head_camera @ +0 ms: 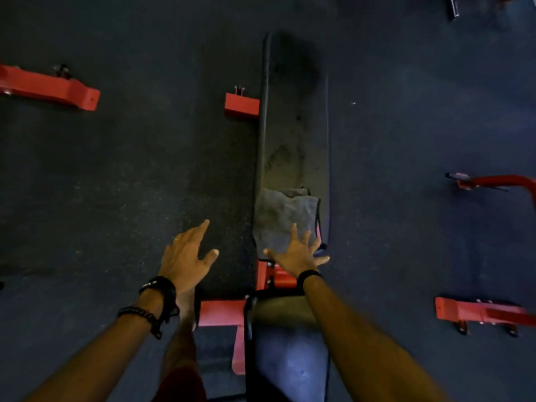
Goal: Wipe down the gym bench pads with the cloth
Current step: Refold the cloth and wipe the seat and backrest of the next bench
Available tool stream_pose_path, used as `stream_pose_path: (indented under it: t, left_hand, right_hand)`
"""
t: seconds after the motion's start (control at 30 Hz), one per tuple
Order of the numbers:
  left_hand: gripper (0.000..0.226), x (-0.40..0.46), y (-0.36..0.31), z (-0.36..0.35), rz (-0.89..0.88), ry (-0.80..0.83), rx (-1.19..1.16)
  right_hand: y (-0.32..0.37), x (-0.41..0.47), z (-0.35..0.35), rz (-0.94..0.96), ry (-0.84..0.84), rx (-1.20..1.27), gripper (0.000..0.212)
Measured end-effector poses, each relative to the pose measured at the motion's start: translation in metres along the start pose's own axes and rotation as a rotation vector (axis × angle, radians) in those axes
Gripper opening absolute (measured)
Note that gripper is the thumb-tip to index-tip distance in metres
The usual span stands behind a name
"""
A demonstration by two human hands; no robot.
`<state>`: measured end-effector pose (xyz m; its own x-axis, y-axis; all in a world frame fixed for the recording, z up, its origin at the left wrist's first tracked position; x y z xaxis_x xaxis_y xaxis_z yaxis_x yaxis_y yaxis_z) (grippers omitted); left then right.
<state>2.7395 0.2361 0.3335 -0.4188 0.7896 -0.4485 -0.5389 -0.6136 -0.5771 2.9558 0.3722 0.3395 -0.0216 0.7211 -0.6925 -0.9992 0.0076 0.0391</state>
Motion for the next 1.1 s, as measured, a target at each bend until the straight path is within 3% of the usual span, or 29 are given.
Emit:
stream_pose_path:
  t: [0.17,0.33,0.47,0.7,0.83,1.0,1.1]
  left_hand:
    - [0.073,0.011,0.021,-0.002,0.104,0.085,-0.021]
    - [0.071,0.017,-0.005,-0.035,0.099,0.076,-0.052]
    - [0.064,0.034,-0.02,-0.071,0.208,-0.052,-0.223]
    - [0.065,0.063,-0.01,-0.152,0.471,-0.446,-0.542]
    - [0.078,0.054,0.003,-0.179,0.426,-0.468,-0.524]
    - [0.081,0.087,0.03,-0.181,0.361,-0.555,-0.514]
    - [0.074,0.097,0.035,-0.182,0.354,-0.608,-0.547]
  right_hand:
    - [0.021,0.003,-0.011,-0.005,0.05,-0.051,0.101]
    - [0.025,0.025,0.011,0.177,-0.186,-0.057,0.091]
    - [0.024,0.056,0.006,0.341,-0.355,-0.125,0.09]
    - [0.002,0.127,-0.057,0.747,-0.541,-0.396,0.088]
    - [0.036,0.163,-0.037,0.908,-0.607,-0.378,0.067]
    - [0.106,0.205,-0.007,0.811,-0.67,-0.31,0.046]
    - [0.065,0.158,-0.05,1.097,-0.637,-0.398,0.04]
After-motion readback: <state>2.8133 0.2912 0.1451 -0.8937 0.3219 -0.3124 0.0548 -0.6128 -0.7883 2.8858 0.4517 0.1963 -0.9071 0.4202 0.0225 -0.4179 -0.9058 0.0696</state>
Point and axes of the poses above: each hand's wrist, its own x-axis towards the middle knuckle, its own z-axis out of the back of the hand, y = z × x, the point moved 4 cm from there along x, towards the middle knuckle, and after that the axes turned 5 degrees about -y, right-handed, at the moved point
